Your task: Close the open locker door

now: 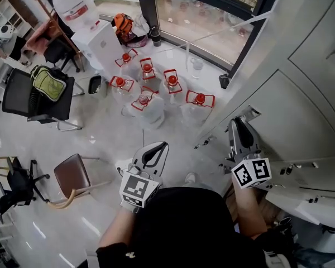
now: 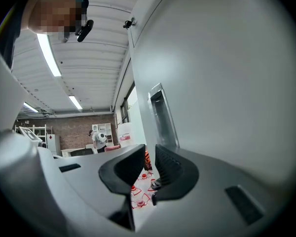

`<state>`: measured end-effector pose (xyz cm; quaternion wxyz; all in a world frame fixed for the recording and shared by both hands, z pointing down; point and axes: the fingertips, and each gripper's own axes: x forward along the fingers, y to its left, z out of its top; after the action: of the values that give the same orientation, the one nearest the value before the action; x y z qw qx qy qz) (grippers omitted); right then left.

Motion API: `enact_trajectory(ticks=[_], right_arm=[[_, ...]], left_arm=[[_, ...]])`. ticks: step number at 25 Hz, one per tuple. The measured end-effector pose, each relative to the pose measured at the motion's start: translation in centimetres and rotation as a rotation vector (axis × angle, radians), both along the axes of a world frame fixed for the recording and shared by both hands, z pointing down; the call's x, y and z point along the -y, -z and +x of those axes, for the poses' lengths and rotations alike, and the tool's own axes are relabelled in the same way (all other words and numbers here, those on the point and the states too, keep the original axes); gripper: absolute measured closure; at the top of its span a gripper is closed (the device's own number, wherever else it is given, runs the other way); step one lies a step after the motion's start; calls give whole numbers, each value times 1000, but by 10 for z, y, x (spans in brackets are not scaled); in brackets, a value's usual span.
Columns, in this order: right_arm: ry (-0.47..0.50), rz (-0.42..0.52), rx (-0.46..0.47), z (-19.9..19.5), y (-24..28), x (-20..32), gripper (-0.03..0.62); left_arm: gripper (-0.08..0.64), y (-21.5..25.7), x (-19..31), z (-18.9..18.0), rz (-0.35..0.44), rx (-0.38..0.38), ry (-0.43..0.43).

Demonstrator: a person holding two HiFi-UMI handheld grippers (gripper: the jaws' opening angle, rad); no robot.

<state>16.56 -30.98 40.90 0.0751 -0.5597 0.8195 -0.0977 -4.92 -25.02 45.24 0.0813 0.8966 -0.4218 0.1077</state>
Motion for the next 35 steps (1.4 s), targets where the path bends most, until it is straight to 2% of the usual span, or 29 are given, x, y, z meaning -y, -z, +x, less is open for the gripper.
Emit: enact_trajectory(ticks=[7, 19, 27, 35], right_arm=[[-11, 2, -30, -2, -2, 2, 523], [-54, -12, -15, -22, 0, -16, 523], [-131, -35, -38, -48, 1, -57, 523], [-229, -64, -65, -75, -7, -119, 523]], left_arm=[[534, 0, 5, -2, -2, 2, -9], [534, 5, 4, -23, 13, -21, -71], [534, 8, -7, -39, 20, -36, -177], [534, 0, -37, -46, -9, -58, -342]])
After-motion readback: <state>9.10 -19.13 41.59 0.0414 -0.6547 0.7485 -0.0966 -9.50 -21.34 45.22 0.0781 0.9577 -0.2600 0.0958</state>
